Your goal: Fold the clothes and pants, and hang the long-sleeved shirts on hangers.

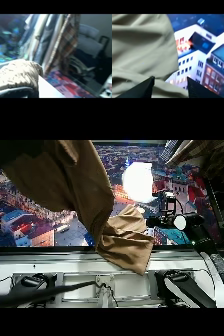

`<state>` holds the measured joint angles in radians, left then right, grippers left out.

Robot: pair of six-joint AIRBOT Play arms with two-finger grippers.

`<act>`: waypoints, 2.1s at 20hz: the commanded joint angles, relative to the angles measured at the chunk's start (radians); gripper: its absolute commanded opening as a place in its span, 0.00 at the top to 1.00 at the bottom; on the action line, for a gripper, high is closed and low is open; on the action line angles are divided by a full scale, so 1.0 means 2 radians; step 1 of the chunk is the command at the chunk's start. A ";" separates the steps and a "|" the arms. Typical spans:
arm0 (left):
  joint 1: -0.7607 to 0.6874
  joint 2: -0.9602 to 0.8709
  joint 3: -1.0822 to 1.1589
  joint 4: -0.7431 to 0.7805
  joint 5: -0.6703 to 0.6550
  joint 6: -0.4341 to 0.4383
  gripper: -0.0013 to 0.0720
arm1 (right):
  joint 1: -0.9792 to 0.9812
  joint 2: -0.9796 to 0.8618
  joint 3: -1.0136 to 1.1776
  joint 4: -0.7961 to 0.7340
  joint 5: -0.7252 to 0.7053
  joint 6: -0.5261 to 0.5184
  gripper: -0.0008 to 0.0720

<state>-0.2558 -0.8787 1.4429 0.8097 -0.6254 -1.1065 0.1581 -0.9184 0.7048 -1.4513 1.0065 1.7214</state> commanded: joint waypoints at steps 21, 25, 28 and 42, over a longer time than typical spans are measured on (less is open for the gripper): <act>0.073 -0.051 0.000 0.365 0.002 -0.201 0.97 | 0.249 0.037 -0.086 0.086 0.197 -0.048 0.31; 0.073 -0.057 0.000 0.365 0.002 -0.201 0.97 | 0.307 0.037 -0.086 0.086 0.204 -0.048 0.31; 0.073 -0.057 0.000 0.365 0.002 -0.201 0.96 | 0.340 0.037 -0.086 0.087 0.194 -0.044 0.31; 0.073 -0.057 0.000 0.365 0.002 -0.207 0.96 | 0.371 0.037 -0.126 0.086 0.129 -0.027 0.47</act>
<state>-0.1108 -0.9928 1.4429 1.5402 -0.6216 -1.5131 0.8982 -0.8448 0.4625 -1.2793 1.2938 1.6661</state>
